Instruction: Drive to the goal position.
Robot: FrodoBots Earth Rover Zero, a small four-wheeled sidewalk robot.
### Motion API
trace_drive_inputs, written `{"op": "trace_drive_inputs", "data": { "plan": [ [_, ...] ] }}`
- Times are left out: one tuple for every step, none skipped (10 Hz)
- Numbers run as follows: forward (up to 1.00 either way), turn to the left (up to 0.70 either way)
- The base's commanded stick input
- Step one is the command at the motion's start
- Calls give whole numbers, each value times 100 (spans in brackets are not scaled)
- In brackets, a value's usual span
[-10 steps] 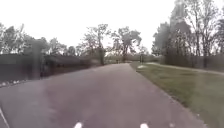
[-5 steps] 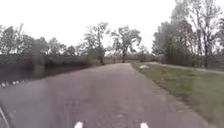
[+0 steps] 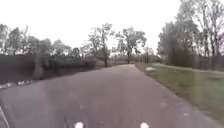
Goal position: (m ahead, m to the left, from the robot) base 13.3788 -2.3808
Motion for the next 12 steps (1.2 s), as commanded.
{"op": "trace_drive_inputs", "data": {
  "plan": [
    [100, 31],
    [100, 34],
    [100, 8],
    [100, 0],
    [100, 0],
    [100, 0],
    [100, 0],
    [100, 0],
    [100, 0],
    [100, 0],
    [100, 0],
    [100, 0]
  ]
}}
